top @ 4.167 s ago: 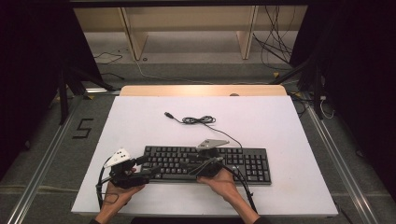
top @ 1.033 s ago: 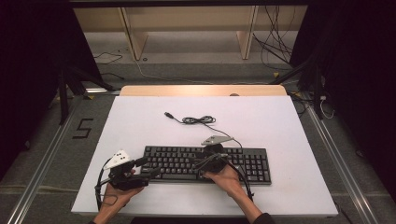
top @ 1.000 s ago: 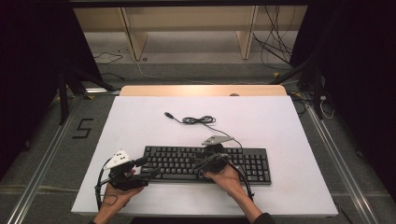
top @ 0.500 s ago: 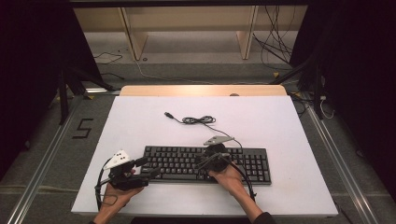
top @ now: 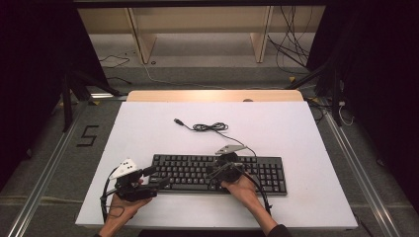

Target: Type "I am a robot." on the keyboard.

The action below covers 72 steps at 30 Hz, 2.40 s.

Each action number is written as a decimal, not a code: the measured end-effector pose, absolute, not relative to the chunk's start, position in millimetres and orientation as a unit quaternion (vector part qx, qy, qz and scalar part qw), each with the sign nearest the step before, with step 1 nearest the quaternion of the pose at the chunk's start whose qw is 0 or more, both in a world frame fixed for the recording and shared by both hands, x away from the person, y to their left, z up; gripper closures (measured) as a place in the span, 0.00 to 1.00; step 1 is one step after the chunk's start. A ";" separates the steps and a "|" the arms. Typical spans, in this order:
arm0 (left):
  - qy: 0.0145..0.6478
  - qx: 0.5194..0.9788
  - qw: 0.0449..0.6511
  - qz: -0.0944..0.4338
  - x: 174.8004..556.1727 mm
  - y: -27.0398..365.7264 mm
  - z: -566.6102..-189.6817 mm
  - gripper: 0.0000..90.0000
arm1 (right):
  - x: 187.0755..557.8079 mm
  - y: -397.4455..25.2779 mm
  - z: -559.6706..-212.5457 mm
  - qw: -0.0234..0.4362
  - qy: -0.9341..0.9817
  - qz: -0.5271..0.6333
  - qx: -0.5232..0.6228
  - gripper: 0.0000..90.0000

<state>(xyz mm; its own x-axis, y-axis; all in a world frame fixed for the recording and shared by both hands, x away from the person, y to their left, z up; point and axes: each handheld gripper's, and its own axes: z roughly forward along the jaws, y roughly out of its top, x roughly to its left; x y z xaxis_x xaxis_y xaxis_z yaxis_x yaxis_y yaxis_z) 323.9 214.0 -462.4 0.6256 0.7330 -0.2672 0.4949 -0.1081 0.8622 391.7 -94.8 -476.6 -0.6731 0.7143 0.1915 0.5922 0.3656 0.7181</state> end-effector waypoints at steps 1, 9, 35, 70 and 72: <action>0.417 0.736 0.521 0.114 323.9 214.0 -462.4 0.29 | 391.7 -94.8 -476.7 0.077 0.823 0.400 0.397 1.00; 0.417 0.736 0.520 0.115 323.9 213.8 -462.4 0.29 | 390.4 -94.6 -480.6 0.076 0.822 0.398 0.400 1.00; 0.424 0.733 0.520 0.111 328.8 214.1 -461.5 0.30 | 379.6 -104.4 -462.7 0.057 0.804 0.449 0.386 0.71; 0.396 0.794 0.451 0.095 376.2 161.1 -467.4 0.97 | 349.6 -115.8 -454.2 0.046 0.800 0.478 0.358 0.45; 0.395 0.799 0.445 0.094 378.3 158.0 -468.7 0.99 | 348.0 -116.3 -454.6 0.047 0.801 0.479 0.357 0.45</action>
<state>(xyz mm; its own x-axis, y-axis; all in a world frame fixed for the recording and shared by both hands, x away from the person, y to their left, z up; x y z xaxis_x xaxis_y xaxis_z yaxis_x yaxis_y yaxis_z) 378.3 158.0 -468.7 0.6709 0.7138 -0.2011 0.5467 -0.2929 0.7845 348.0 -116.3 -454.6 -0.7409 0.6161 0.2675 0.5269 0.2862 0.8002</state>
